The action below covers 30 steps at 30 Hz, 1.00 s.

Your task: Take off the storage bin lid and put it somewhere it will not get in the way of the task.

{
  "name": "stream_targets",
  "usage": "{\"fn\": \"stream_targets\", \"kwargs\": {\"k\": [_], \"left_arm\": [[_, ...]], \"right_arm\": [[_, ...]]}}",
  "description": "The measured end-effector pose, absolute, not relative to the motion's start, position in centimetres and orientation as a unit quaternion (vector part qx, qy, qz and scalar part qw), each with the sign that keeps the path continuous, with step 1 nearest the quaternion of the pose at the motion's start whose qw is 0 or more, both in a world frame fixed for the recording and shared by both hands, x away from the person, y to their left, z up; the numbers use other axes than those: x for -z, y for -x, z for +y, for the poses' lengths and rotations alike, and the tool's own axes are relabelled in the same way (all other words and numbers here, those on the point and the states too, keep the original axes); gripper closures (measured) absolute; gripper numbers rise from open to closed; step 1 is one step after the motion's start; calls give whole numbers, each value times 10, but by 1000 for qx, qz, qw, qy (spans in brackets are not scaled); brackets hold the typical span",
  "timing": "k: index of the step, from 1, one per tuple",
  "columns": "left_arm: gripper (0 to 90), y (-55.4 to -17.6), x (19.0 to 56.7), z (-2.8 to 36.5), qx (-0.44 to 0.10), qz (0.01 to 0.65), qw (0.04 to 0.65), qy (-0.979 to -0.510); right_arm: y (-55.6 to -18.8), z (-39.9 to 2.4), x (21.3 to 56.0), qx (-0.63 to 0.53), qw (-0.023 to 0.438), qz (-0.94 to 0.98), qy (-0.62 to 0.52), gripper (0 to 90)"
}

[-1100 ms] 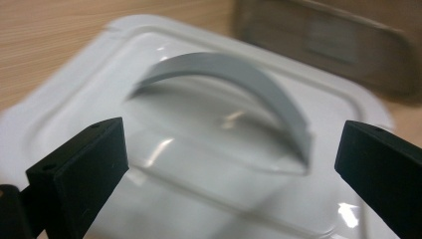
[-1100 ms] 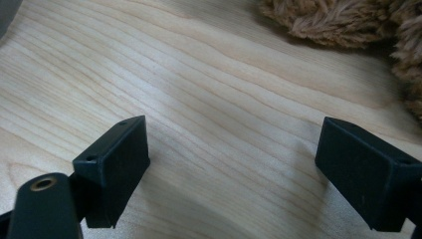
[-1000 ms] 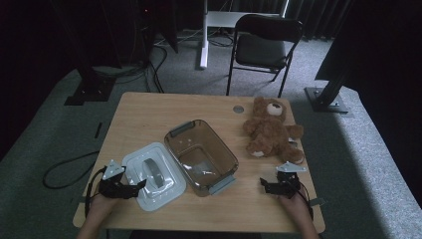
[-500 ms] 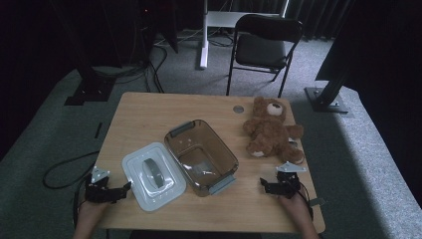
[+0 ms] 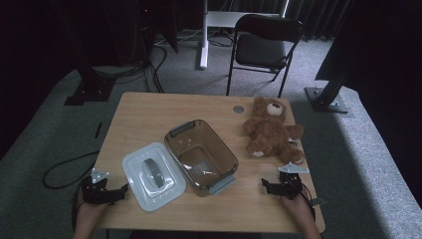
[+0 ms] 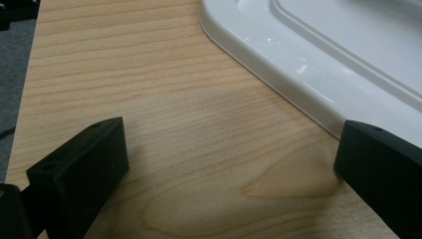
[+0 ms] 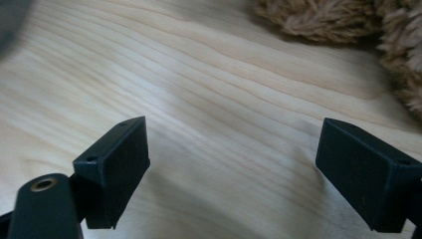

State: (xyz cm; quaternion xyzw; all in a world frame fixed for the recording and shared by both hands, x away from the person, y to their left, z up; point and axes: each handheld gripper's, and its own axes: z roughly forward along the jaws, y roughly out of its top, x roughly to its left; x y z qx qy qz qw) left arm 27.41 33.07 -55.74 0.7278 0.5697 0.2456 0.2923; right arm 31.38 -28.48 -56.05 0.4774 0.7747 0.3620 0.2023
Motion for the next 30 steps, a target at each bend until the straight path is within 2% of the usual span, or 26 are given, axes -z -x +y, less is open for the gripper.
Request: {"fn": "stream_targets", "kwargs": {"k": [5,13,16,19,30], "left_arm": [[12,-275,557,330,-246,570,292,-727],[12,-275,557,329,-246,570,293,-727],[11,-275,558,329,-245,569,293,-728],[11,-276,557,328,-244,566,294,-731],[12,-278,557,327,-243,565,295,-731]], "right_arm": [[-315,-290,539,-379,190,762,-490,127],[-326,-295,512,-397,213,735,-506,127],[-341,-297,494,-398,226,718,-525,127],[-350,-298,487,-397,234,706,-538,125],[-384,-300,480,-393,216,689,-569,110]]}}
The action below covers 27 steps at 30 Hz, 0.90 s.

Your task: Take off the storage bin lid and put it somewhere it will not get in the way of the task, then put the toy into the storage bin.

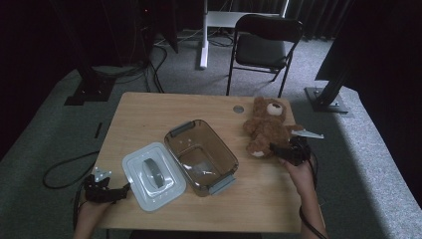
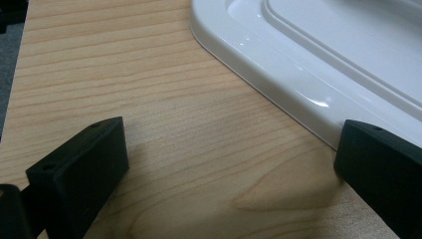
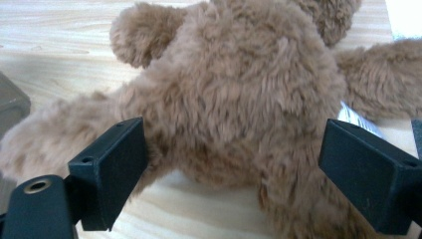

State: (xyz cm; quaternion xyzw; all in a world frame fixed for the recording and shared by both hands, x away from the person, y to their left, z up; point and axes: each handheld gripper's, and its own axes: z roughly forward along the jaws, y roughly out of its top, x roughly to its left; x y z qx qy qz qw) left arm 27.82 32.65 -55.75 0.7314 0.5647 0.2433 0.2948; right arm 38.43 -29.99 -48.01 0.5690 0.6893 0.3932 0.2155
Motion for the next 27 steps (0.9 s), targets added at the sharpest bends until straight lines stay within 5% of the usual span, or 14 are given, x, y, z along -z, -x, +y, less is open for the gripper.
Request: {"fn": "stream_targets", "kwargs": {"k": [27], "left_arm": [[12,-279,557,326,-243,564,295,-732]], "right_arm": [[-449,-291,468,-376,221,670,-601,110]]}}
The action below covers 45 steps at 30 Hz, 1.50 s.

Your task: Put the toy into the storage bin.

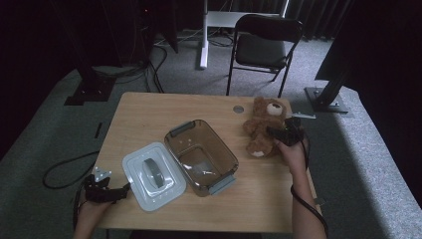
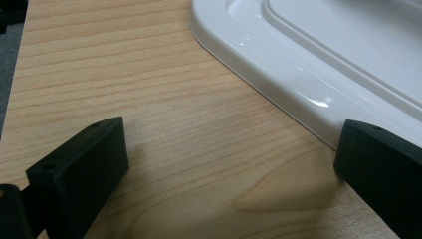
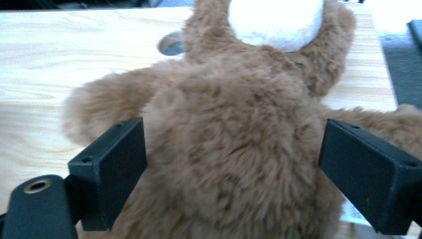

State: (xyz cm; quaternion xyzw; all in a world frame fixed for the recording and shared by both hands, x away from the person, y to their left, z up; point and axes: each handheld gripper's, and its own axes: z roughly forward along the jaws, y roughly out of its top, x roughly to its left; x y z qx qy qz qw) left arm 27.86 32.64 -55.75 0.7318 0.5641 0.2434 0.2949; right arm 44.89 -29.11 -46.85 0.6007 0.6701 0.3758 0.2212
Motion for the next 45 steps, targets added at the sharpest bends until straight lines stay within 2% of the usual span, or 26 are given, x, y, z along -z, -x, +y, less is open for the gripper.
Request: {"fn": "stream_targets", "kwargs": {"k": [6,30,34,40,43,44,45], "left_arm": [[12,-279,557,326,-243,564,295,-732],[12,-279,558,326,-244,564,295,-732],[12,-278,558,326,-244,564,295,-732],[12,-278,558,326,-244,564,295,-732],[11,-279,558,326,-244,564,295,-732],[12,-279,558,326,-244,564,295,-732],[12,-279,557,326,-244,564,295,-732]], "right_arm": [[-461,-285,481,-352,212,680,-607,106],[-468,-278,503,-340,176,694,-610,108],[-468,-275,503,-328,176,701,-609,163],[-462,-274,498,-326,193,713,-590,423],[-460,-276,495,-334,198,710,-587,519],[-460,-276,495,-334,198,710,-587,519],[-458,-278,490,-343,195,707,-587,567]]}}
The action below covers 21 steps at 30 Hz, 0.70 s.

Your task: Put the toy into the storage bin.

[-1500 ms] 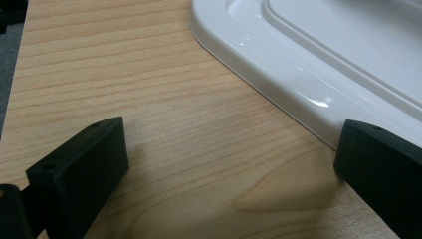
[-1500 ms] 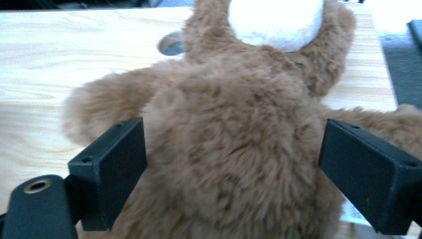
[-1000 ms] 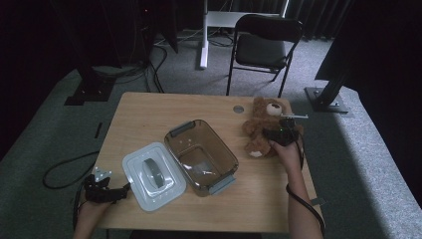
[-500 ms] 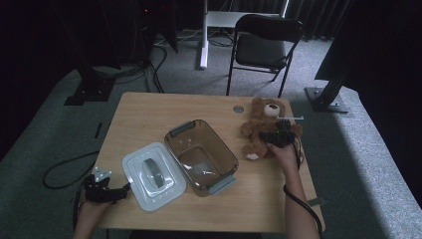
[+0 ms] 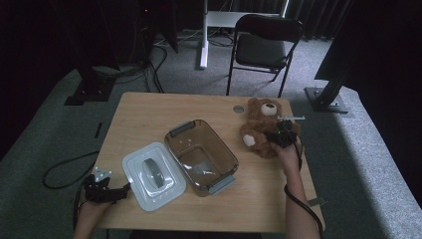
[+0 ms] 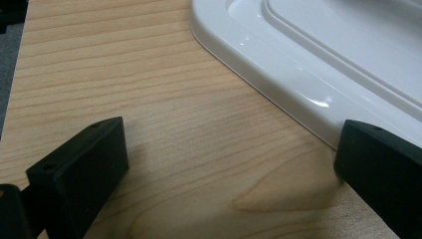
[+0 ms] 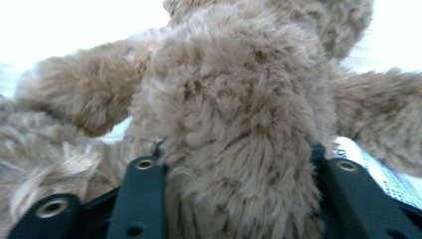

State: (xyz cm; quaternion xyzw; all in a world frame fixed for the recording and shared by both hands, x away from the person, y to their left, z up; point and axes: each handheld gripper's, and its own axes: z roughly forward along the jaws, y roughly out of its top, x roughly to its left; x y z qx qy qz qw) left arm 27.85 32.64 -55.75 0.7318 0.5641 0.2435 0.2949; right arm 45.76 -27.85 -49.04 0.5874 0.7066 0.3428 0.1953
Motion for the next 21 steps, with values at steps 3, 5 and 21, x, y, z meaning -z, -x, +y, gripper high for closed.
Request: {"fn": "stream_targets", "kwargs": {"k": [3,5,21], "left_arm": [[12,-279,557,326,-243,564,295,-732],[12,-279,557,326,-243,564,295,-732],[12,-279,557,326,-243,564,295,-732]], "right_arm": [[-455,-282,484,-353,191,704,-587,599],[-454,-282,482,-354,191,705,-584,605],[-418,-273,429,-380,230,704,-554,624]]}}
